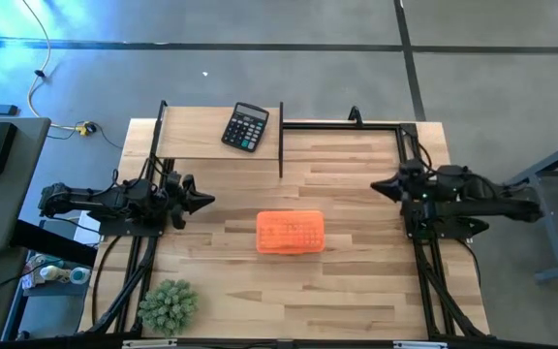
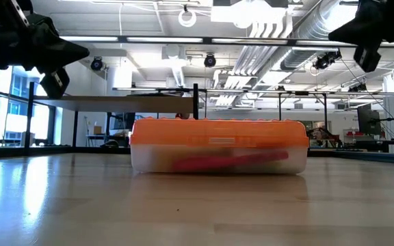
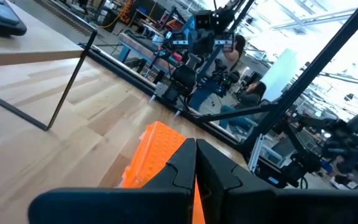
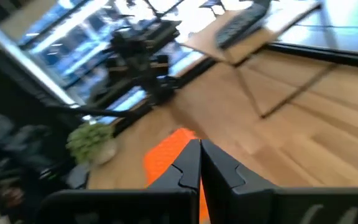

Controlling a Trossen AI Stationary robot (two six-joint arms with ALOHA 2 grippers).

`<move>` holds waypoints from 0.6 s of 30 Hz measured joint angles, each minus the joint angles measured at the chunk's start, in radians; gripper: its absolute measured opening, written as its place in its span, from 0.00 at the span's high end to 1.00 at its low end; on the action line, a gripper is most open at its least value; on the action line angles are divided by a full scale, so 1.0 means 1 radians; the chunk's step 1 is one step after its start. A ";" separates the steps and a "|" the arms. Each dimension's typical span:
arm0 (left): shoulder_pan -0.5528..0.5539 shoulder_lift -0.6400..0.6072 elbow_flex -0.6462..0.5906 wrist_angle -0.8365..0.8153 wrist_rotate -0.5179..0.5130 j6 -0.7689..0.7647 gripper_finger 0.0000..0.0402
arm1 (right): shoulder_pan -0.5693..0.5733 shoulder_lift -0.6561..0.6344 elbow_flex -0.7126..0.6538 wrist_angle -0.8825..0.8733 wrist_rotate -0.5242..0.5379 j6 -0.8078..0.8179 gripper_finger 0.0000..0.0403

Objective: Pack school essentials
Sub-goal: Return to Home Position

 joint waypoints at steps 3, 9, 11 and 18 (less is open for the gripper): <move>0.000 0.000 0.001 -0.004 0.000 0.000 1.00 | 0.000 -0.038 -0.068 0.091 -0.071 -0.038 1.00; 0.000 0.000 0.001 -0.023 0.014 0.100 1.00 | 0.000 -0.098 -0.164 0.198 -0.179 -0.093 1.00; 0.000 0.000 0.001 -0.024 0.027 0.157 1.00 | 0.000 -0.118 -0.197 0.224 -0.206 -0.100 1.00; 0.000 0.000 0.001 -0.025 0.030 0.287 1.00 | 0.000 -0.170 -0.304 0.309 -0.237 -0.083 1.00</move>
